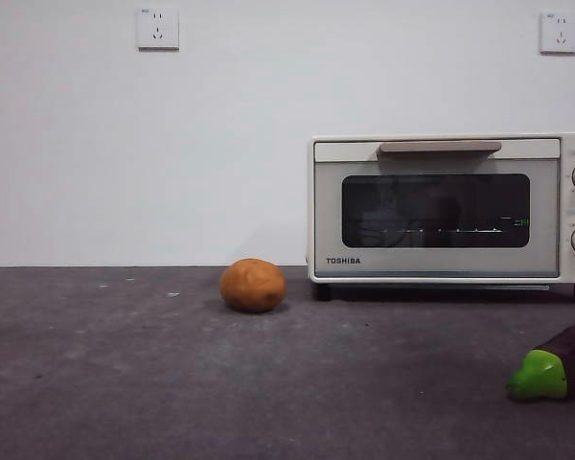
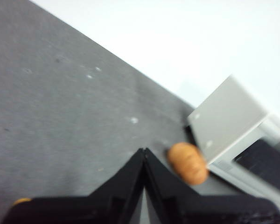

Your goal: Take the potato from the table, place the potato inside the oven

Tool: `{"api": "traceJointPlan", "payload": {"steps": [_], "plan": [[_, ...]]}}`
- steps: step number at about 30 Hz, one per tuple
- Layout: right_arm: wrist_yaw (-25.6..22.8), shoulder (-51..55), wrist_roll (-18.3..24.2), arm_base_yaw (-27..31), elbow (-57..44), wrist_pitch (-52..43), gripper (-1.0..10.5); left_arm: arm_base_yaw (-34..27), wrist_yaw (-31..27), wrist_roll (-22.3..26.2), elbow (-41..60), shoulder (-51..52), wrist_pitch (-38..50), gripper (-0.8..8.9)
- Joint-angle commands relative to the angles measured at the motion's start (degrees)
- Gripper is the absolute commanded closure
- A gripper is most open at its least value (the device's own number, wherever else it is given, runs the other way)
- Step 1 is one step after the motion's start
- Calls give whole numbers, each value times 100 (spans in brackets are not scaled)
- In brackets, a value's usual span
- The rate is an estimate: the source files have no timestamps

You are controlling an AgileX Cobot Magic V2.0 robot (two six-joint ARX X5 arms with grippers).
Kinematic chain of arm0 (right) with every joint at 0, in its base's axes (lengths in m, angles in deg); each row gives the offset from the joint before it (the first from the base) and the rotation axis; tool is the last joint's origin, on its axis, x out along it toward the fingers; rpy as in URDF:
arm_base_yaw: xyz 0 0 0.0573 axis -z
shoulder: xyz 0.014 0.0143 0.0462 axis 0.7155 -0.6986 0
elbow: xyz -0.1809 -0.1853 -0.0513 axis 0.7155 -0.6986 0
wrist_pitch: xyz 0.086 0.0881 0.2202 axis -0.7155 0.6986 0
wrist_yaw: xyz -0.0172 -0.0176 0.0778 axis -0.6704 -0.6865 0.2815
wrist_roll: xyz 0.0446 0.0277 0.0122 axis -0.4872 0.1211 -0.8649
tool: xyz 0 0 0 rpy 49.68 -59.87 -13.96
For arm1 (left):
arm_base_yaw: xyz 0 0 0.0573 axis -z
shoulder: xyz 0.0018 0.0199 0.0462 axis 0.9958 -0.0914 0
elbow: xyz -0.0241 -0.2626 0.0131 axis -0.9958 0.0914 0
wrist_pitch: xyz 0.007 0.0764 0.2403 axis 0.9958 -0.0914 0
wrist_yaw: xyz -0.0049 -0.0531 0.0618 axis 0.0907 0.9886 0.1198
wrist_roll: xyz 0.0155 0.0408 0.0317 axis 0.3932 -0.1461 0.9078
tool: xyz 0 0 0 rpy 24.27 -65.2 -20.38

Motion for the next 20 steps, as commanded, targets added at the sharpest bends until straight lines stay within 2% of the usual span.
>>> {"api": "traceJointPlan", "payload": {"steps": [1,5,7,12,16,20], "plan": [[72,-50,-125,-7,369,83,950,15,24,-503,-345,-304,66,819],[72,-273,0,-7,1086,619,950,26,164,-501,-1073,-1036,72,819],[63,-446,254,-7,1443,844,950,28,299,-455,-1482,-1478,85,819],[61,-1121,1231,-7,2382,1335,950,61,831,-387,-2533,-2765,208,819],[-31,-1676,1620,-7,3150,1849,949,184,975,-393,-3265,-3766,192,819],[-367,-2173,1928,-7,3912,2341,947,442,1438,-391,-3980,-4756,234,819]]}}
